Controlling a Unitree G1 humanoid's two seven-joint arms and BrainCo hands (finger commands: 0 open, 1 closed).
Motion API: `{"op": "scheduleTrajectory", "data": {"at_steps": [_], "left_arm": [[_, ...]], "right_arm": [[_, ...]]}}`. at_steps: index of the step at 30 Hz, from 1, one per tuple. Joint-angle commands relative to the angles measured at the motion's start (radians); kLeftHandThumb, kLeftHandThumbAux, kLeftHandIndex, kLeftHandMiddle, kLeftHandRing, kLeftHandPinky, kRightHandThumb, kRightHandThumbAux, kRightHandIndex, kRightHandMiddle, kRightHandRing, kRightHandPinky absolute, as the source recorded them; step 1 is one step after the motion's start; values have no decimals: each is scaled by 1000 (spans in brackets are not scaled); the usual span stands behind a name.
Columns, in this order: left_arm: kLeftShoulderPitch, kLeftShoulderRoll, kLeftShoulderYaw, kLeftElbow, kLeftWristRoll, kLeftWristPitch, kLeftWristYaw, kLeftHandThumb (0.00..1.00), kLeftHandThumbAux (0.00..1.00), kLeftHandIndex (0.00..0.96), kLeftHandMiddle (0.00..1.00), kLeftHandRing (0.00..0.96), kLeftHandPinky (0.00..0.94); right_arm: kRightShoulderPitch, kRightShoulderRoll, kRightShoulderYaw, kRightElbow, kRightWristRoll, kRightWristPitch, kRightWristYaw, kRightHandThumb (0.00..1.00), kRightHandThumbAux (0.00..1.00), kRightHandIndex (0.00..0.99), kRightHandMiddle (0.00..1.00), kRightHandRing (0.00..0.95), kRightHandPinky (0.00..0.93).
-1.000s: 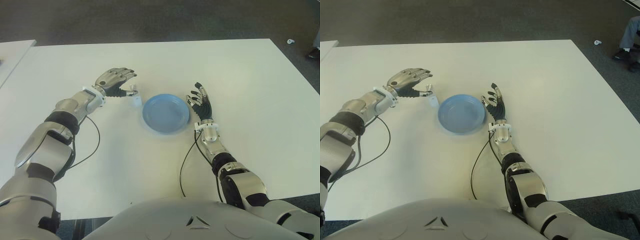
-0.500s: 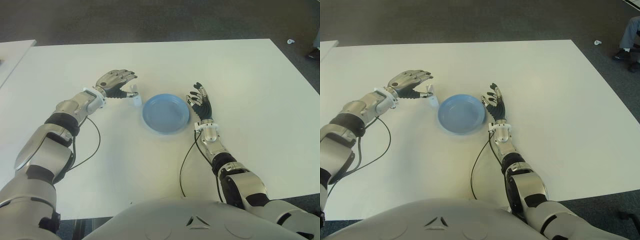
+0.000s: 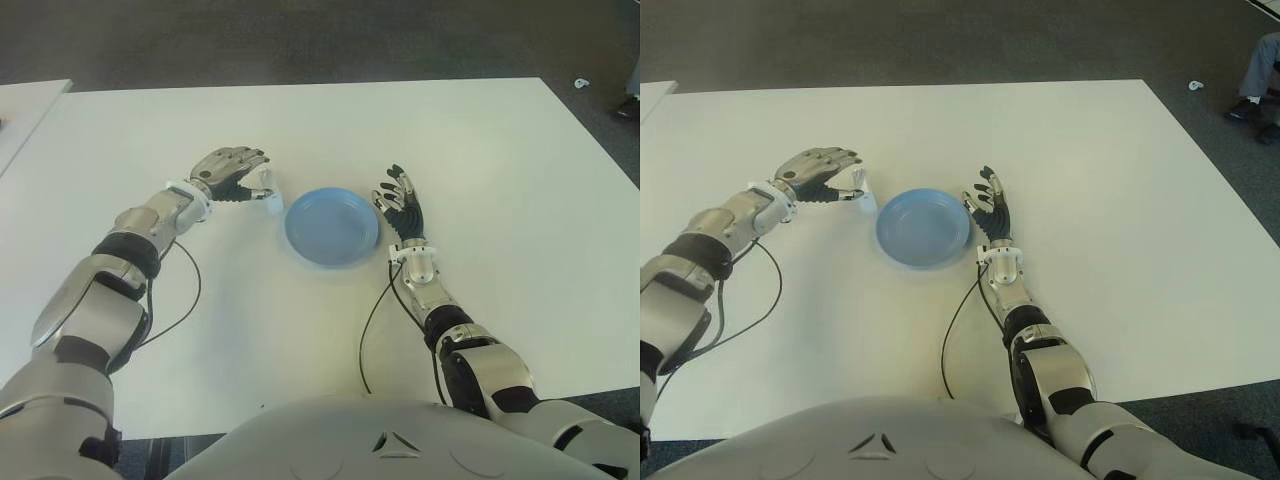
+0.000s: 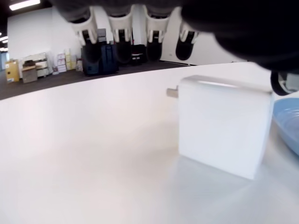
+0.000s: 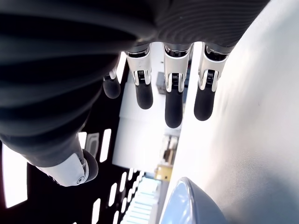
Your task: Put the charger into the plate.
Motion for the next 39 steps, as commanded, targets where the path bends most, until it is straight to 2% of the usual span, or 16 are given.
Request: {"op": "scheduleTrajectory", "data": {"at_steps": [1,14,39], "left_arm": [[23,-30,10,21,-17,26,-28,243,123,0,0,0,0],[17,-71,6,79,-16,56,-13,238,120,0,0,0,0],[26,-93,12,104,-46,70,-31,235,120,0,0,0,0]], "right_arm": [[115,23,12,107,-12,101,8,0,640,0,143,224,247],[113,27,9,112,-11,99,1,0,636,0,135,227,272],[114,27,13,110,-16,101,-6,0,641,0,135,232,282]]}}
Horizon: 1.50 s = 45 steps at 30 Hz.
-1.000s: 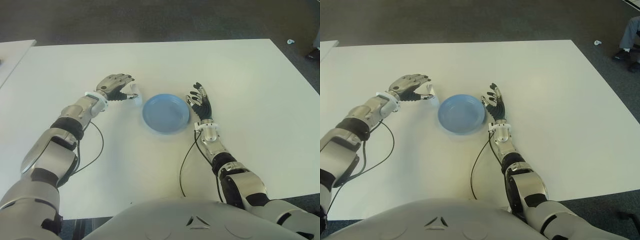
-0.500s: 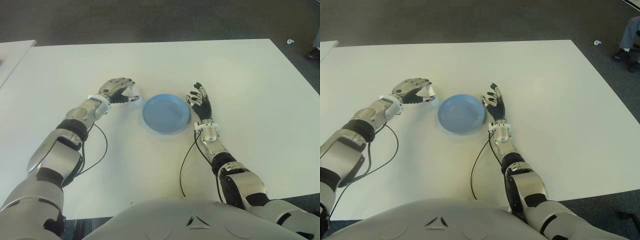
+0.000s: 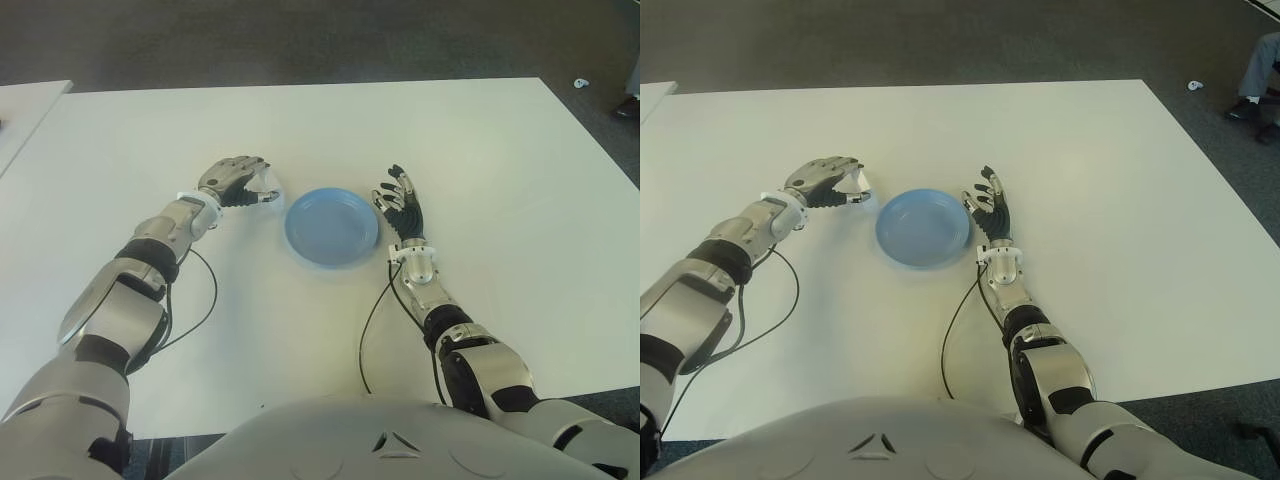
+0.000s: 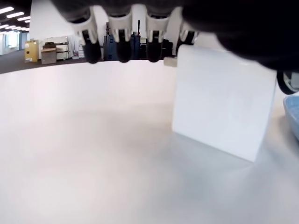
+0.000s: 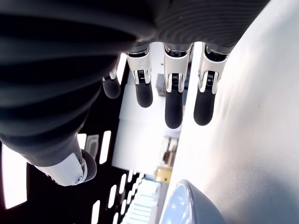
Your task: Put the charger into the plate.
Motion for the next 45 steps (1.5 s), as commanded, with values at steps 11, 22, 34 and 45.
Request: {"op": "scheduleTrajectory", "data": {"at_steps": [11,22,34,45], "left_arm": [[29,-13,0,18,-15,1,-25,235,124,0,0,0,0],[33,-10,1,9,-16,6,-28,228,121,0,0,0,0],[40,-12,-8,11,-8,24,-24,227,130,0,0,0,0],[48,-14,-13,17,2,34,13,223,137,0,0,0,0]], "right_arm": [[118,26,13,102,-14,101,3,0,647,0,145,238,254],[117,30,11,102,-12,93,-1,0,625,0,142,242,287],[117,32,8,101,-8,91,3,0,634,0,134,239,306],[116,34,8,105,-10,88,-5,0,629,0,143,250,301]]}}
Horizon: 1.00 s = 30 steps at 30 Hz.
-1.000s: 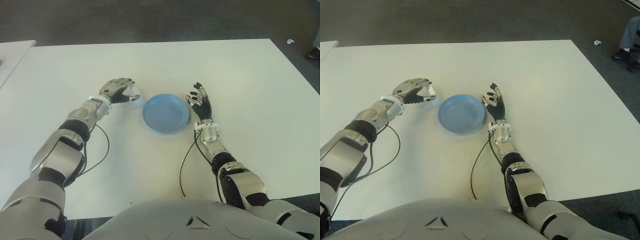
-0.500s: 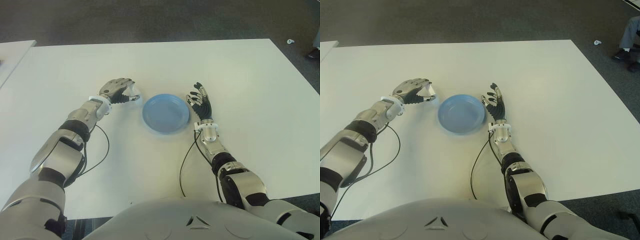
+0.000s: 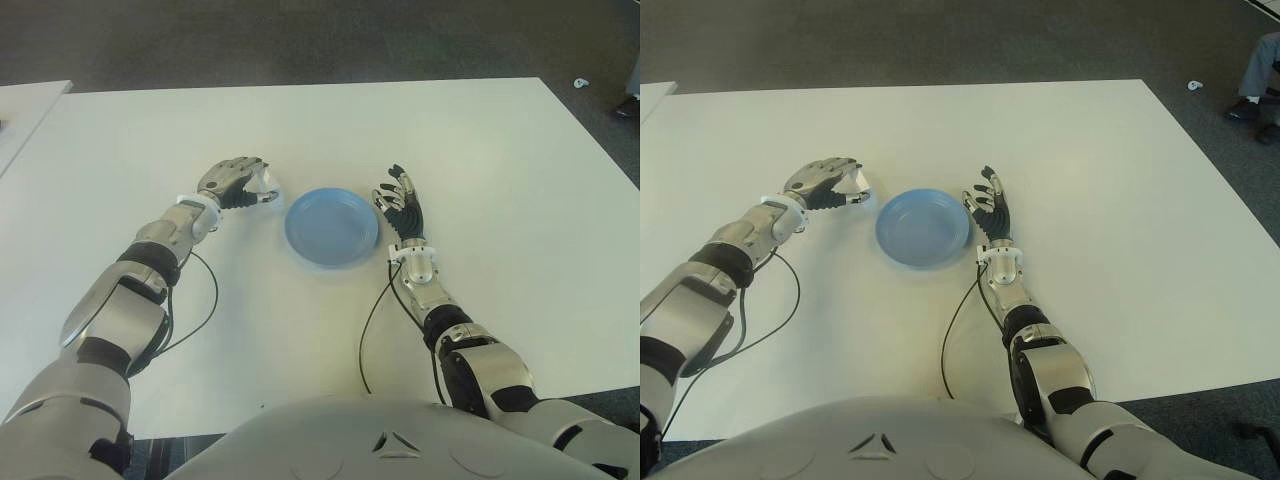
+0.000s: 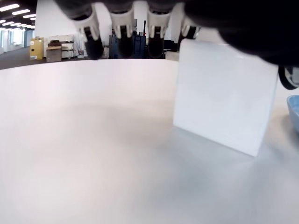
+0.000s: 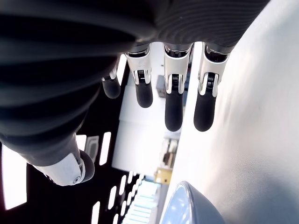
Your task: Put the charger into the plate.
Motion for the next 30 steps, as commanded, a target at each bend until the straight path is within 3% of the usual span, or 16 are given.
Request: {"op": "scheduleTrajectory", "data": {"at_steps": [1,5,6,7,8,10,11,12,15,22,30], "left_arm": [[34,-9,-12,19,18,8,24,223,138,0,0,0,0],[44,-19,-2,34,21,14,124,231,160,0,0,0,0],[47,-24,3,39,21,20,160,286,197,83,109,115,124],[49,-30,7,44,20,30,193,306,209,114,149,157,169],[49,-35,9,49,19,37,215,354,236,177,276,287,287],[50,-56,17,63,17,88,274,408,268,246,418,426,415],[49,-65,20,70,16,110,296,463,325,335,530,527,508],[49,-76,19,75,19,142,323,500,361,392,601,591,568],[52,-96,11,75,30,201,369,642,580,421,716,702,679],[60,-106,-17,40,71,317,411,710,683,440,803,798,760],[68,-101,-21,17,82,338,420,721,697,442,828,818,781]], "right_arm": [[116,32,10,105,-8,87,2,0,628,0,144,250,300],[116,32,11,105,-8,86,2,0,619,0,140,247,295],[116,33,11,104,-9,85,2,0,617,0,136,243,294],[116,33,11,104,-9,85,1,0,616,0,134,242,294],[116,33,11,104,-9,85,1,0,615,0,131,239,291],[115,34,11,103,-9,87,0,0,613,0,129,236,286],[115,34,11,103,-8,87,-1,0,609,0,125,232,289],[115,35,10,103,-7,88,0,0,607,0,123,230,290],[114,36,8,102,-5,89,2,0,603,0,119,224,287],[114,40,1,102,3,91,7,0,604,0,112,216,291],[113,46,-7,103,14,86,10,0,599,0,106,219,302]]}}
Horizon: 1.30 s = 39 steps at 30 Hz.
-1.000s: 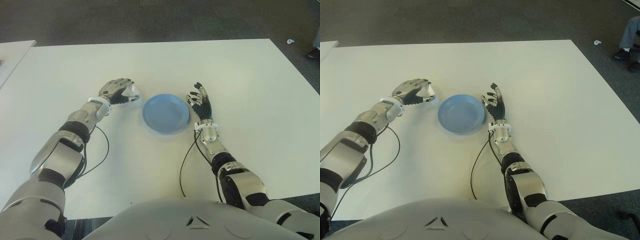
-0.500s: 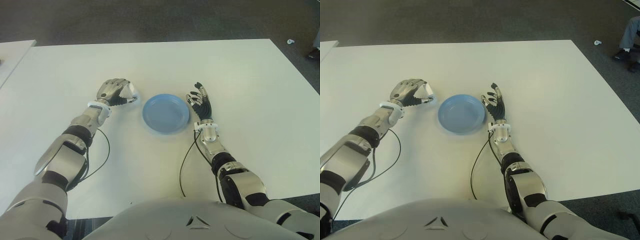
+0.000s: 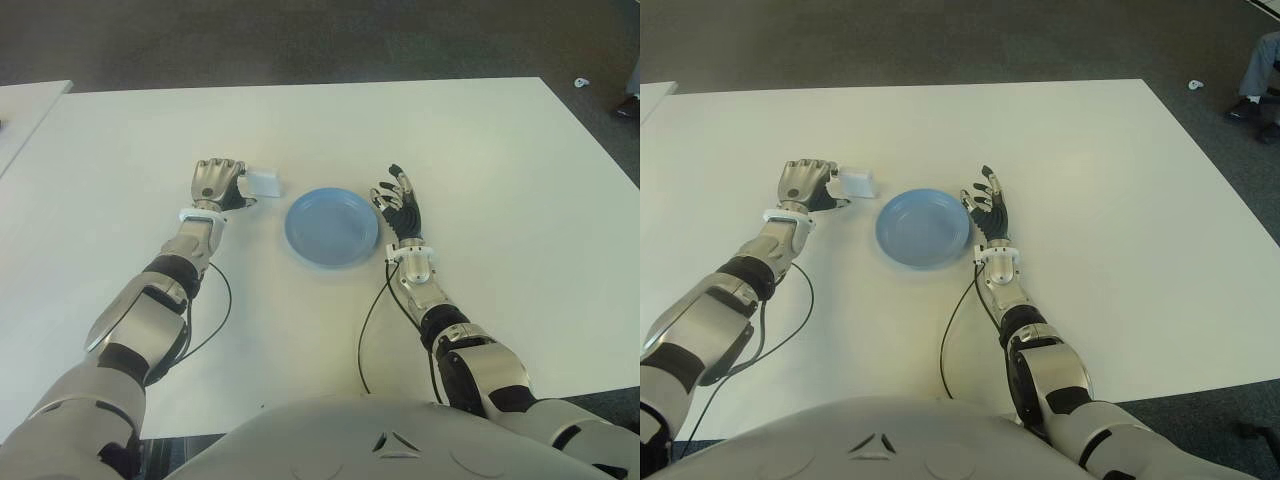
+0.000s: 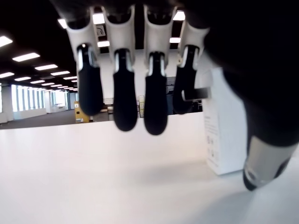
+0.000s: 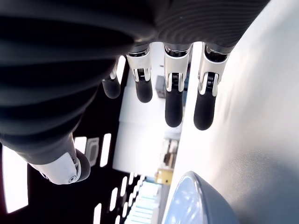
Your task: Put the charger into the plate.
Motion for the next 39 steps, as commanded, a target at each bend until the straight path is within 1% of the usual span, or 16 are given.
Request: {"op": "scheduleTrajectory", "data": {"at_steps": [1,9,17,22,27,39], "left_arm": [[24,-4,-9,-13,13,11,10,721,697,442,828,818,781],[37,1,8,-47,-3,-2,5,724,698,442,834,812,816],[50,7,29,-75,-29,-28,-23,724,698,442,843,825,841],[56,11,36,-89,-35,-38,-38,724,698,442,847,830,843],[60,14,45,-97,-36,-50,-45,722,698,442,852,833,844],[58,17,57,-87,-35,-87,-42,720,699,443,850,837,823]], "right_arm": [[115,30,-1,103,5,86,12,0,596,0,106,219,299],[113,29,4,105,-4,85,1,0,570,0,117,222,285],[113,30,6,105,-8,86,-1,0,574,0,120,221,282],[113,31,6,105,-7,86,0,0,580,0,120,223,294],[113,30,7,107,-8,82,0,0,585,0,126,226,282],[108,32,4,114,-2,83,12,0,591,0,128,234,293]]}}
